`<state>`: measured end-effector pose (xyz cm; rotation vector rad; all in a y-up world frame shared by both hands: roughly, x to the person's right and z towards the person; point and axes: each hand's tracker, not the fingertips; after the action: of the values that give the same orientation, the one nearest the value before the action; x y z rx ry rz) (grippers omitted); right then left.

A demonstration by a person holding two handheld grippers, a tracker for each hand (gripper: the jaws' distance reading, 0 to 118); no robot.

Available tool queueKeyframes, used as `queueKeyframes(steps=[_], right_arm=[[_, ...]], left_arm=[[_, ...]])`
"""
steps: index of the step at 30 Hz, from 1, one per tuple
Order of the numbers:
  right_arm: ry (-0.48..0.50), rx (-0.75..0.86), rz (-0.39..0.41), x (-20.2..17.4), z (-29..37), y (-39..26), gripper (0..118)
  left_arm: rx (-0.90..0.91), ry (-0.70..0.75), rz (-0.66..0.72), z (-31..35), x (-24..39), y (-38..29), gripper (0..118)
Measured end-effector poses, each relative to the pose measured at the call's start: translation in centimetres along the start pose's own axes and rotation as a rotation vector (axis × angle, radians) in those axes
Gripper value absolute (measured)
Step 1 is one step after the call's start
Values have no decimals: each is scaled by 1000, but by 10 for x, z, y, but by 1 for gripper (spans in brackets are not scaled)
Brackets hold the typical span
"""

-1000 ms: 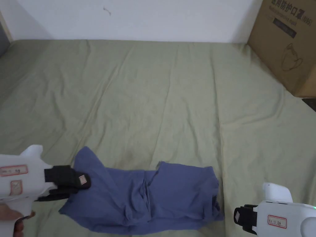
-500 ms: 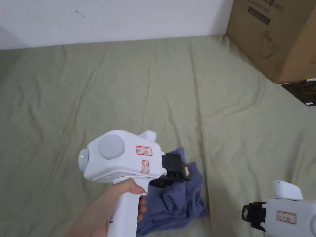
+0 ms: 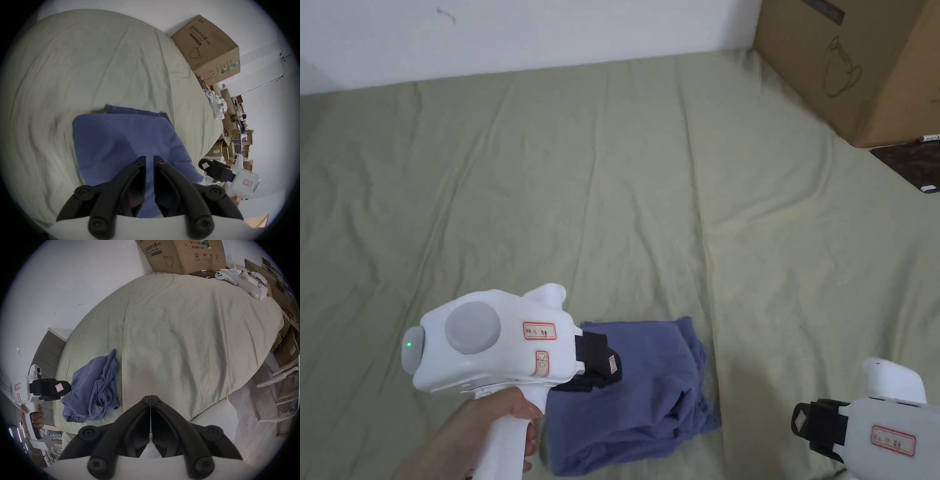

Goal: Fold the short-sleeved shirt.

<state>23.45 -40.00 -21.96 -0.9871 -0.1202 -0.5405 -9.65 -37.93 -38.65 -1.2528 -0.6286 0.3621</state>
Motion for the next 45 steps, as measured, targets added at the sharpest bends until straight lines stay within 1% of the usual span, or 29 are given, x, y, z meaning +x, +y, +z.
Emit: queueKeyframes(steps=[4,5,8,9,11,12,14,17,21,24,26,28,31,33,35,38,45], right_arm=[[-13,-18,26,-3,-3,-3,1],[-12,-20,26,-3,-3,-3,1],[-9,-24,13,2,-3,-5,1],[-12,-24,8,4,-3,-5,1],[-21,-24,0,7,-3,-5,1],[-22,-23,-3,8,-2,-5,1],[-24,-24,-9,9,-2,-5,1],[-22,-17,-7,8,3,-5,1],[-17,-5,10,1,7,-2,1],[1,-1,30,-10,7,0,1],[12,-6,60,-20,5,0,1],[23,-17,102,-34,2,-1,1],[42,-30,150,-55,-5,-2,1],[62,-40,168,-69,-9,-3,1],[81,-51,195,-81,-11,-3,1],[74,-59,258,-101,-13,-1,1],[77,-59,313,-125,-14,3,1]], left_arm=[[-63,-91,-15,-35,20,-7,4],[-67,-82,-13,-44,27,-10,3],[-147,-42,-74,-76,49,-23,1],[-177,-53,-85,-85,54,-28,1],[-200,-87,-55,-93,64,-35,1],[-221,-124,-86,-97,71,-40,1],[-269,-138,-170,-105,83,-46,1],[-267,-132,-170,-99,83,-52,1],[-166,-165,-115,-60,62,-42,1],[-64,-127,-117,-24,37,-36,1],[-18,-108,-97,-3,16,-36,1],[34,-84,-49,17,-10,-39,1],[67,-84,41,39,-48,-48,1],[92,-101,98,49,-68,-55,1],[101,-108,101,56,-81,-62,1],[116,-119,115,60,-93,-68,1],[125,-163,146,54,-100,-71,1]])
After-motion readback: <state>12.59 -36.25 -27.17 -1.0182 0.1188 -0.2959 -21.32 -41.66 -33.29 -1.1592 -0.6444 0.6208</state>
